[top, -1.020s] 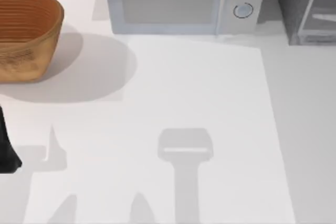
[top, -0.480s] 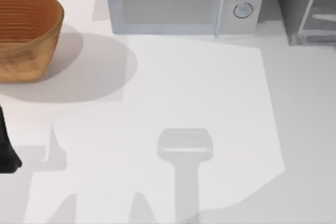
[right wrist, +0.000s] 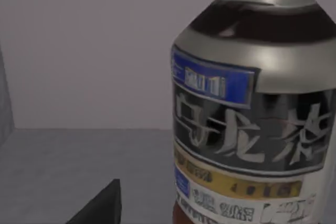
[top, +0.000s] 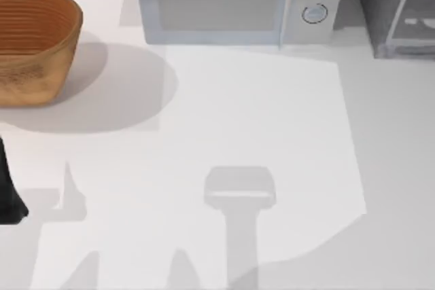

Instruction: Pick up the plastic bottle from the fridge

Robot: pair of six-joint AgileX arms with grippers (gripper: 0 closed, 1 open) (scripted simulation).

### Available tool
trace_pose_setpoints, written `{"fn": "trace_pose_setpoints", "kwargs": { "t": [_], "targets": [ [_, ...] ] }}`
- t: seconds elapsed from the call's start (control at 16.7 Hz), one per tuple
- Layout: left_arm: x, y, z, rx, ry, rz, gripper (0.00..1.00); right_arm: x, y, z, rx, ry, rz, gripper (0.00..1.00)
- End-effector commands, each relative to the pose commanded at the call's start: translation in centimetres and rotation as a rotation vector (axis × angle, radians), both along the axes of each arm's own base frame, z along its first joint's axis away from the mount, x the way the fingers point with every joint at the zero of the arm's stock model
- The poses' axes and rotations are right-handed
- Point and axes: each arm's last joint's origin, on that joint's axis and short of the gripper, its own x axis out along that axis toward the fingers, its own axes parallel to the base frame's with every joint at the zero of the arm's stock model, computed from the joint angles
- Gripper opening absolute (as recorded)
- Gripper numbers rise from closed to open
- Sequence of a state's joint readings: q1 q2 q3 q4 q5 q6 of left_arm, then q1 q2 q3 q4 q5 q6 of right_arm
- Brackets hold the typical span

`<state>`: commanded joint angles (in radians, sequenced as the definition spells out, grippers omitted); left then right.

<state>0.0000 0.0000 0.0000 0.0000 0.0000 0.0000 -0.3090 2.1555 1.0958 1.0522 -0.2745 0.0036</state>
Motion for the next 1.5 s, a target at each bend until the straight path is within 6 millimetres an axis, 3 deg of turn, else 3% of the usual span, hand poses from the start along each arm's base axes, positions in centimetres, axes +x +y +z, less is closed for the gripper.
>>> {"fn": "trace_pose_setpoints", "kwargs": {
  "t": [0.36, 0.66, 1.44, 1.5],
  "targets": [
    [0.0, 0.0, 0.0, 0.0, 0.0, 0.0, 1.0, 4.8, 0.0, 0.2, -0.003, -0.009, 0.0, 1.0],
    [0.0, 0.0, 0.0, 0.0, 0.0, 0.0, 1.0, 5.2, 0.1, 0.2, -0.002, -0.005, 0.0, 1.0],
    [0.0, 0.0, 0.0, 0.0, 0.0, 0.0, 1.0, 5.2, 0.1, 0.2, -0.002, -0.005, 0.0, 0.02],
    [0.0, 0.0, 0.0, 0.0, 0.0, 0.0, 1.0, 5.2, 0.1, 0.2, -0.002, -0.005, 0.0, 0.0]
  ]
}}
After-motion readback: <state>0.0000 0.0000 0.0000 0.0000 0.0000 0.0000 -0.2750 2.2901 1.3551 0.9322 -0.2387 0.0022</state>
